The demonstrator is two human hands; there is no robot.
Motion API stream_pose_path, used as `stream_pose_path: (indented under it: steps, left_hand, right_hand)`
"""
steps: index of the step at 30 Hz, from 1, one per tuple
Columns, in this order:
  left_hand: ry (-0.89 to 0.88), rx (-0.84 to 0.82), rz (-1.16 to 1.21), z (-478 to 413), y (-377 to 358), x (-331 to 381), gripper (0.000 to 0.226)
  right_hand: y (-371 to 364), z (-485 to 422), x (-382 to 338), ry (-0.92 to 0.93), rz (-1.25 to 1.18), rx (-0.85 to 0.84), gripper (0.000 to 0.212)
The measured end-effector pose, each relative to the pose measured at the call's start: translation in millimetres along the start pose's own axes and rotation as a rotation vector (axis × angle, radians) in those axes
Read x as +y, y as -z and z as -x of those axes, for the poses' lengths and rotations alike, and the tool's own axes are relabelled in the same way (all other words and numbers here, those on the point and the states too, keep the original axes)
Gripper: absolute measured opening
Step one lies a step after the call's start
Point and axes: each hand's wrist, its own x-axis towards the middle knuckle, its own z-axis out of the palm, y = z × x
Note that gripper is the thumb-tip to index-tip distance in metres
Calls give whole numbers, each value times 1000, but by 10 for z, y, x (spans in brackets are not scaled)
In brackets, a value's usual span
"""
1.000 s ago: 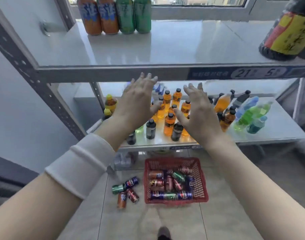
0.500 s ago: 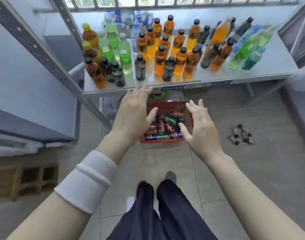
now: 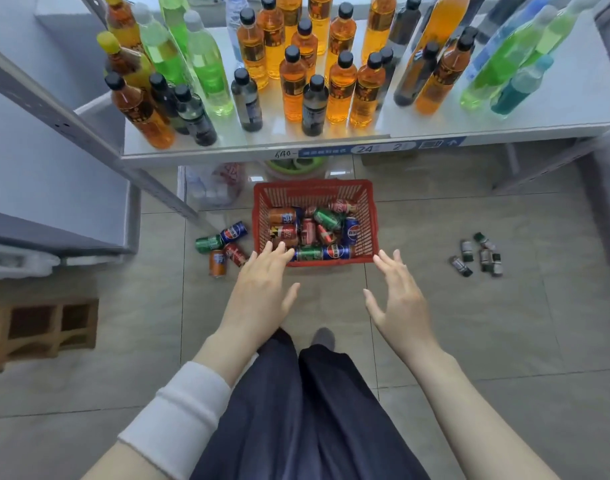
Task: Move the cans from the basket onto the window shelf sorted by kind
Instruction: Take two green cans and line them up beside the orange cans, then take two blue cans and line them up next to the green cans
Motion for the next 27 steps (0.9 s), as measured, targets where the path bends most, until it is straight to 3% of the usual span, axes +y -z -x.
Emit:
stream_pose_path:
  steps: [7, 18, 27]
  left_hand:
    - [76, -96, 52, -453, -308, -143, 54]
    - [90, -390, 25, -1766, -1662, -1092, 54]
    - [285, -570, 127, -2759, -3621, -2234, 45]
  right_hand:
    - [-204, -540, 294, -60, 50, -144, 56]
    - [-1517, -1784, 1457, -446, -84, -406, 72]
    - [-3452, -2750, 3095, -268, 64, -716, 63]
